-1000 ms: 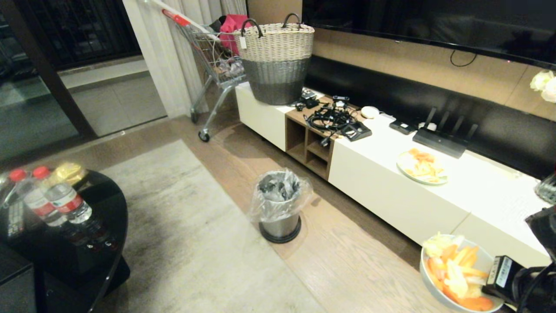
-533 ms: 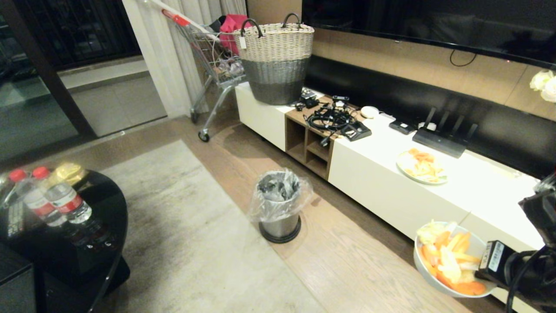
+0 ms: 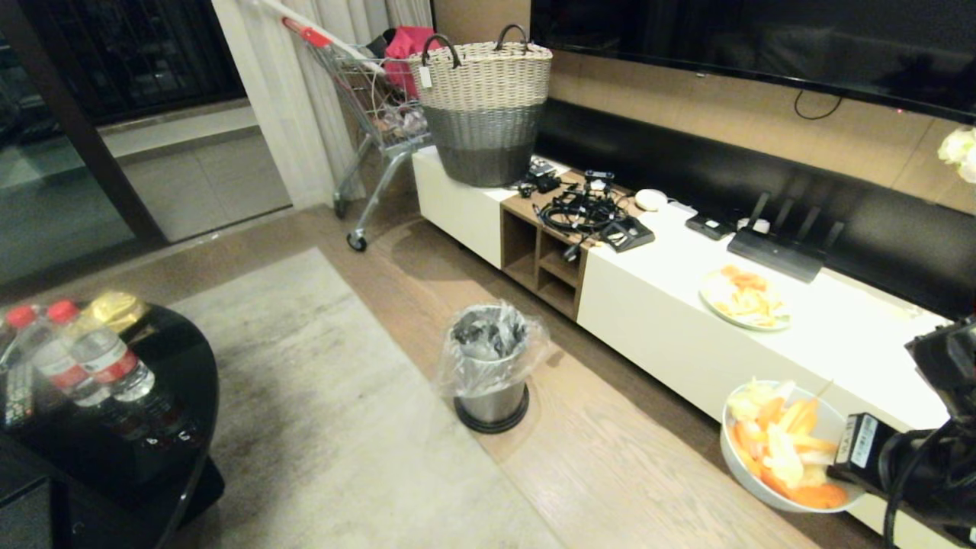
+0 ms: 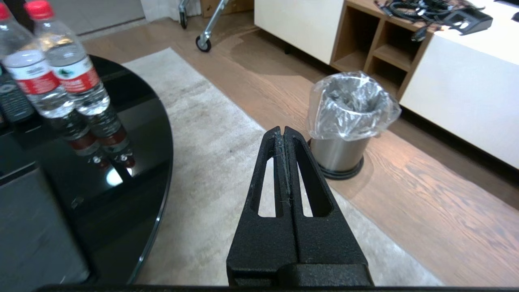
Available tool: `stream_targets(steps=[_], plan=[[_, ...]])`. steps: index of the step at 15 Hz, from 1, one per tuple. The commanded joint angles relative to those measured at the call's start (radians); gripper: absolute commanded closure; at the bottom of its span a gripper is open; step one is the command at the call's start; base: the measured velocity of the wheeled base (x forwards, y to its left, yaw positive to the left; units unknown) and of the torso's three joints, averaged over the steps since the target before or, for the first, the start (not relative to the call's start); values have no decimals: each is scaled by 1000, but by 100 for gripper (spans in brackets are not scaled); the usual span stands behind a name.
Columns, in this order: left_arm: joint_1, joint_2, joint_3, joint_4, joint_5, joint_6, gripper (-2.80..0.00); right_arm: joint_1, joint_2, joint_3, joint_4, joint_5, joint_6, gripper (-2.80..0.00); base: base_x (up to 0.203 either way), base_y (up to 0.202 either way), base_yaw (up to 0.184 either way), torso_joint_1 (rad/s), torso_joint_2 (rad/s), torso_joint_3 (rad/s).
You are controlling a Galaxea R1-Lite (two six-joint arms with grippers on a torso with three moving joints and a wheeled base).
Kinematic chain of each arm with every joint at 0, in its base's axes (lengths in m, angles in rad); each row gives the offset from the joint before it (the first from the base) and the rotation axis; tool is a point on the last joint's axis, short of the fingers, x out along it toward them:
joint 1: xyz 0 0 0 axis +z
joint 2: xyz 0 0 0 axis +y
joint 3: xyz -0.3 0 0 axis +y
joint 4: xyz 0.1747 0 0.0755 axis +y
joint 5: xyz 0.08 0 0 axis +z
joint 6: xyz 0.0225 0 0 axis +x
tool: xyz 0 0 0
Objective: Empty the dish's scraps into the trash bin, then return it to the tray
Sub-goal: Move the bowl over the trash can
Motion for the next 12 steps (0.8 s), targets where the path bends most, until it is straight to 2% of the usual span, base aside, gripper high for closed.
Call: stream_targets(steps=[1,3,12], plan=[[1,0,0,-1,1,0,0,3,8,-17,0,-1,-15,0,182,0,3,7,2,0],[1,0,0,-1,1,1,0,3,35,-26,-4,-2,-41,0,186,0,2,6,2,2],[1,0,0,-1,1,1,0,5,108,-91,-5,-1,-44,0,176,0,1,4,2,2]])
